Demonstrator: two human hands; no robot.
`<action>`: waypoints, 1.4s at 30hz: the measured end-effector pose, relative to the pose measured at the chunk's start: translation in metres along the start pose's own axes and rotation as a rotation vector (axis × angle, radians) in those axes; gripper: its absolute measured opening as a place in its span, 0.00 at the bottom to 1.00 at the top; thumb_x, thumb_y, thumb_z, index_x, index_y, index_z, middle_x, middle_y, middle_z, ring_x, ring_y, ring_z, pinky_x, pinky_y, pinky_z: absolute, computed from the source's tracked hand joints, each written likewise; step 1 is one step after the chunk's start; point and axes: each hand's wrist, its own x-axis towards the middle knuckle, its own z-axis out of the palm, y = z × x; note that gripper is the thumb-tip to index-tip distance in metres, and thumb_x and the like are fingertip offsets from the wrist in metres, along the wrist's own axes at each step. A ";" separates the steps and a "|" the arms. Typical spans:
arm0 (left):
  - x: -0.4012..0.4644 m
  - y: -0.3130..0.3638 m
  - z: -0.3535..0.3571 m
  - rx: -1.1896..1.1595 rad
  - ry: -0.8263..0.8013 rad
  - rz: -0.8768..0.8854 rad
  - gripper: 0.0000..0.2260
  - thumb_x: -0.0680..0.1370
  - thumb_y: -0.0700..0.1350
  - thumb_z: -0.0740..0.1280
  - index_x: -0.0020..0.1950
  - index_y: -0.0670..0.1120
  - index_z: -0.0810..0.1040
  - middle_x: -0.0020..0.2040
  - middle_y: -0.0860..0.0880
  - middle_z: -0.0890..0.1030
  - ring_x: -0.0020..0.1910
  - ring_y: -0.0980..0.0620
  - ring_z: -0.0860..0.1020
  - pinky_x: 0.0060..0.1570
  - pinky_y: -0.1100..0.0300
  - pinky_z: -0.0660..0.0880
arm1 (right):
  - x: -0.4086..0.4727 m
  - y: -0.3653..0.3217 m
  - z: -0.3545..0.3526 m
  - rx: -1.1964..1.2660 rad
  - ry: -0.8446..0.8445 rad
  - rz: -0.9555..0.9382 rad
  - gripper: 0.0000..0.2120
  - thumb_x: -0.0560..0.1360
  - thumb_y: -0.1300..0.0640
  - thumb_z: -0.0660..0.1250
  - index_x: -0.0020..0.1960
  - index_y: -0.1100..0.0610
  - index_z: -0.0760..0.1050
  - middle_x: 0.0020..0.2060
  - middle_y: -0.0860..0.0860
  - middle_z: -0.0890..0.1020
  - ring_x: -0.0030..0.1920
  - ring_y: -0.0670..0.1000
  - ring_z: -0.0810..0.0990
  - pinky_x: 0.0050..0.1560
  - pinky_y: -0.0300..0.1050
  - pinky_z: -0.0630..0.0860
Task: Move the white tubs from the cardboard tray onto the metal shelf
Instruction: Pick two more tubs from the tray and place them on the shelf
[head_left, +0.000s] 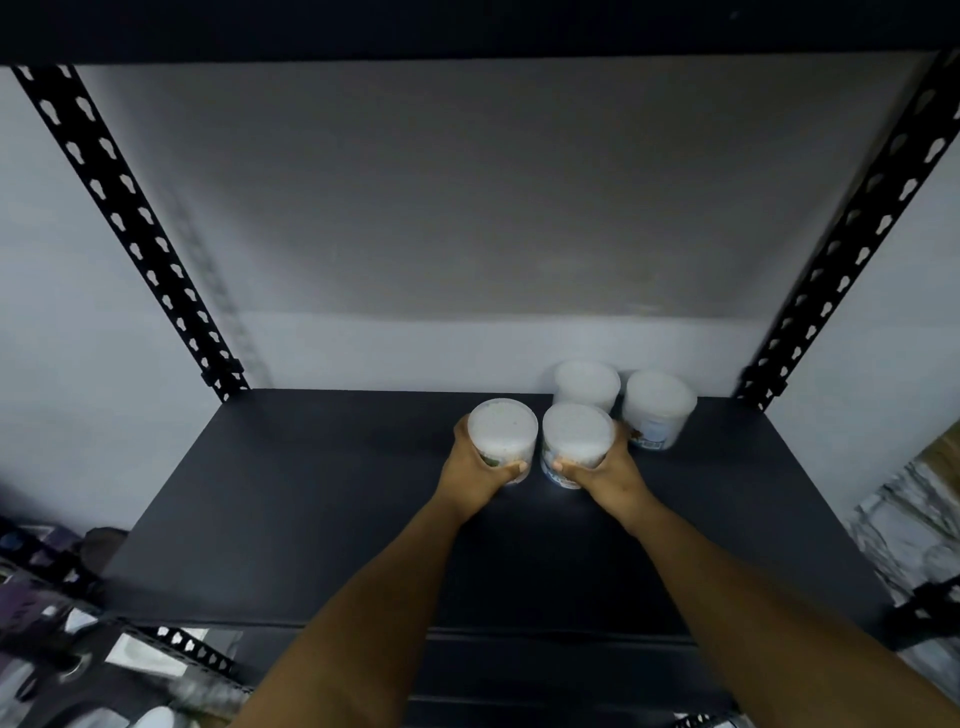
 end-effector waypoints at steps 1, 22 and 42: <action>0.001 0.000 0.000 0.000 -0.001 0.000 0.40 0.67 0.44 0.78 0.70 0.52 0.57 0.61 0.56 0.70 0.59 0.56 0.72 0.47 0.70 0.70 | 0.001 0.000 0.000 0.003 -0.002 0.002 0.42 0.64 0.62 0.78 0.70 0.54 0.57 0.64 0.49 0.69 0.63 0.48 0.69 0.61 0.43 0.67; 0.028 -0.002 -0.001 0.028 -0.016 -0.025 0.40 0.67 0.40 0.77 0.70 0.51 0.57 0.61 0.54 0.69 0.61 0.56 0.70 0.57 0.63 0.69 | 0.019 0.002 0.003 -0.064 0.024 -0.031 0.41 0.64 0.60 0.79 0.68 0.54 0.58 0.63 0.48 0.68 0.64 0.47 0.68 0.64 0.43 0.67; 0.010 -0.015 -0.007 0.185 0.052 -0.021 0.42 0.63 0.62 0.76 0.71 0.53 0.61 0.69 0.53 0.68 0.68 0.54 0.68 0.66 0.52 0.70 | 0.002 -0.002 -0.006 -0.188 -0.041 -0.077 0.41 0.64 0.49 0.78 0.71 0.49 0.60 0.67 0.44 0.70 0.66 0.43 0.68 0.65 0.42 0.66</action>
